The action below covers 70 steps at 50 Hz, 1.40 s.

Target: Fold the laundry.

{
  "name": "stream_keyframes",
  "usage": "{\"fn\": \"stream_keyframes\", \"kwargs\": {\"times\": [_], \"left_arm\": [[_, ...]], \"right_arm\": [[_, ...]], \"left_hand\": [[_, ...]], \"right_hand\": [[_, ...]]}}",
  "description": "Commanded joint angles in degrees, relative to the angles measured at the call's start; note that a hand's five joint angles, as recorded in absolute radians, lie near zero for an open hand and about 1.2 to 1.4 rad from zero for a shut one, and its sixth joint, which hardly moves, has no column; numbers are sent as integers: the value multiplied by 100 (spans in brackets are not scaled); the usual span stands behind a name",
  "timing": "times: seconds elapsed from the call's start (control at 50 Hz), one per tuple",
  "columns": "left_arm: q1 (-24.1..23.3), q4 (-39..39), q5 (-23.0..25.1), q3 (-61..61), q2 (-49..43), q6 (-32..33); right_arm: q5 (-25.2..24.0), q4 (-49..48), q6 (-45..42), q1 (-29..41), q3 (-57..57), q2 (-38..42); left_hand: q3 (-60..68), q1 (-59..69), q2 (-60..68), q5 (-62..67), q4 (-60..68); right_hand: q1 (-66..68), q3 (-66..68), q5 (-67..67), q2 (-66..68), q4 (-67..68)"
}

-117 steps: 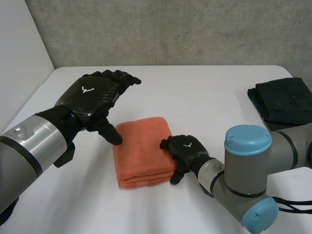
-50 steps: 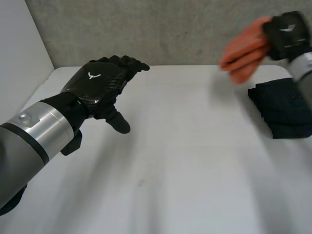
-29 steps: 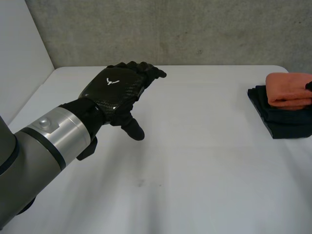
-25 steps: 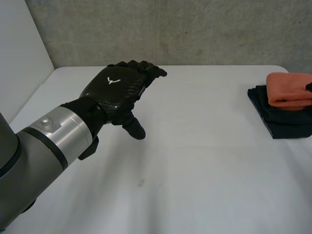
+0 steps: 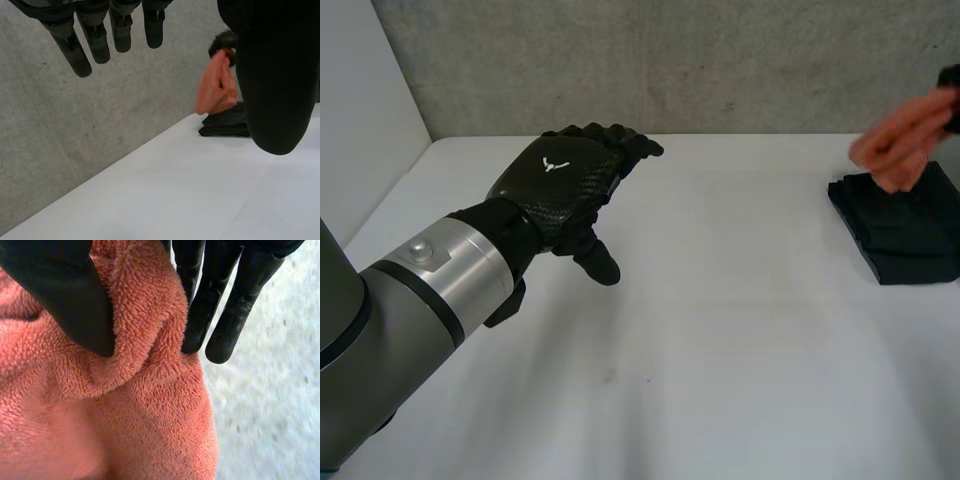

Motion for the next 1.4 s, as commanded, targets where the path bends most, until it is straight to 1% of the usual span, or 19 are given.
{"fn": "stream_keyframes", "kwargs": {"times": [0.02,0.22,0.34,0.46,0.48,0.54,0.68,0.7,0.78,0.8,0.86,0.88,0.96,1.0,1.02,1.16,1.24,1.34,1.4], "left_arm": [[0,-6,-2,-42,-8,-1],[0,11,7,-138,-61,-18],[9,29,15,-235,-96,-27],[9,64,15,-235,-175,-27],[9,64,15,-235,-175,-27],[9,90,15,-235,-175,-27],[0,108,7,-183,-157,-27],[0,108,7,-174,-157,-18],[0,108,7,-156,-79,-18],[0,108,7,-156,-78,-18],[9,108,7,-139,-61,-10],[18,108,7,-139,-61,-10],[35,108,-2,-121,-34,-1],[44,108,-2,-86,-17,-1],[44,108,-2,-77,-17,-1],[62,108,-46,37,62,-10],[176,108,-265,160,89,-10],[351,108,-424,292,89,-18],[501,108,-442,318,89,-10]], "right_arm": [[-32,-26,448,232,-411,-19],[-304,-281,334,153,301,166],[-568,-676,1,-575,881,438],[-586,-598,-412,-884,1092,517],[-586,-519,-491,-919,1179,517],[-595,-396,-606,-937,1303,482],[-437,-176,-1089,-1086,1321,114],[-358,-141,-1133,-1104,1304,26],[589,-18,-1370,-1104,1058,-299],[1061,17,-1527,-1104,944,-387],[1714,70,-1862,-1104,750,-572],[2126,131,-2098,-1095,628,-720],[2979,368,-2530,-1025,294,-1133],[3149,457,-2557,-972,214,-1275],[3184,527,-2540,-911,196,-1345],[3237,1010,-2048,556,292,-2285],[3220,1581,-1451,1329,775,-2681],[3202,2240,-135,2356,1748,-3155],[3176,2355,307,2675,2382,-3542]], "left_hand": [[-132,-103,-107,-275,-89],[-132,-103,-107,-275,-89],[-132,-103,-107,-275,-89],[-132,-103,-107,-275,-89],[-132,-103,-107,-275,-89],[-132,-103,-107,-275,-89],[-132,-103,-107,-275,-89],[-132,-103,-107,-275,-89],[-132,-103,-107,-275,-89],[-132,-103,-107,-275,-89],[-132,-103,-107,-275,-89],[-132,-103,-107,-275,-89],[-132,-103,-107,-275,-89],[-132,-103,-107,-275,-89],[-132,-103,-107,-275,-89],[-132,-103,-107,-275,-89],[-132,-103,-107,-275,-89],[-132,-103,-107,-275,-89],[-132,-103,-107,-275,-89]], "right_hand": [[3088,1142,1636,1416,1189],[3088,1142,1636,1416,1189],[3088,1142,1636,1416,1189],[3088,1142,1636,1416,1189],[462,-1484,-989,-1209,-1437],[-3912,-5858,-5364,-5584,-5811],[-3912,-5858,-5364,-5584,-5811],[-3912,-5858,-5364,-5584,-5811],[-3912,-5858,-5364,-5584,-5811],[-3912,-5858,-5364,-5584,-5811],[-3912,-5858,-5364,-5584,-5811],[-3912,-5858,-5364,-5584,-5811],[-3912,-5858,-5364,-5584,-5811],[-3912,-5858,-5364,-5584,-5811],[-3912,-5858,-5364,-5584,-5811],[-3912,-5858,-5364,-5584,-5811],[-3912,-5858,-5364,-5584,-5811],[-3912,-5858,-5364,-5584,-5811],[-3912,-5858,-5364,-5584,-5811]]}}
